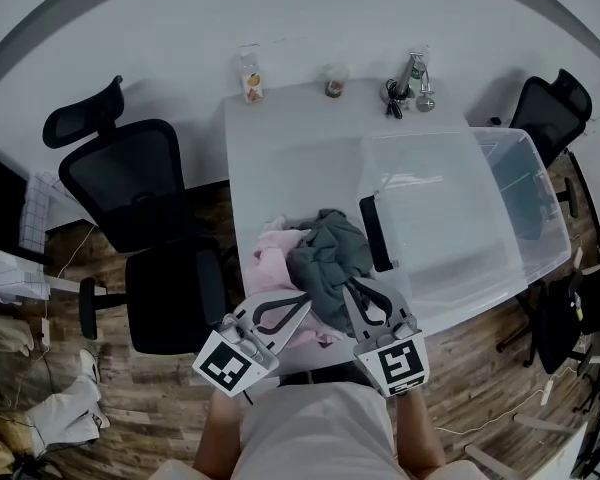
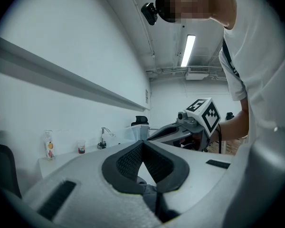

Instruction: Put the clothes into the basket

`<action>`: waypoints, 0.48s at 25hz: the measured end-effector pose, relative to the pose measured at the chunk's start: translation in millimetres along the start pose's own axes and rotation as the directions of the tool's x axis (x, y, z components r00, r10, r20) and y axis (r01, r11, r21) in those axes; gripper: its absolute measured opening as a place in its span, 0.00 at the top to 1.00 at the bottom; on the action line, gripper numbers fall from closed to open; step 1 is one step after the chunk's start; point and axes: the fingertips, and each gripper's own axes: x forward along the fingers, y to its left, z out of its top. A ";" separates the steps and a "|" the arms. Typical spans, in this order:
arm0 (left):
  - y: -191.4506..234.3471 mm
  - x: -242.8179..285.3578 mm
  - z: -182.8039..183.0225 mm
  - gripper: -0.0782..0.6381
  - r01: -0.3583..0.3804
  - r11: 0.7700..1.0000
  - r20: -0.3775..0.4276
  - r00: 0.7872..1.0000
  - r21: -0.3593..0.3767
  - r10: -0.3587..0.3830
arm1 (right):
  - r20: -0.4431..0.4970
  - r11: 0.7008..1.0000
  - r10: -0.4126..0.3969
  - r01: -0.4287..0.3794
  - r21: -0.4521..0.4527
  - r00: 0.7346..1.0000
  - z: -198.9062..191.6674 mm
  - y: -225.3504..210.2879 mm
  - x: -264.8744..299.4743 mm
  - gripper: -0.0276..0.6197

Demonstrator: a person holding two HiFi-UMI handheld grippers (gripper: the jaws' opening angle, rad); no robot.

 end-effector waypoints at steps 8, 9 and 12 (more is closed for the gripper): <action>11.8 7.4 -4.6 0.89 -0.001 1.000 -0.012 1.000 0.005 0.001 | -0.101 0.999 0.002 -0.006 -0.037 0.995 -18.0 -2.2 27.0 0.79; 13.0 8.1 -5.7 0.89 0.000 1.000 -0.015 1.000 0.009 0.001 | -0.120 0.999 0.003 -0.008 -0.043 0.993 -21.4 -1.8 31.1 0.76; 16.2 9.7 -9.7 0.89 -0.002 1.000 -0.028 1.000 0.009 0.002 | -0.175 0.997 0.010 -0.023 -0.069 0.984 -31.1 0.0 42.3 0.67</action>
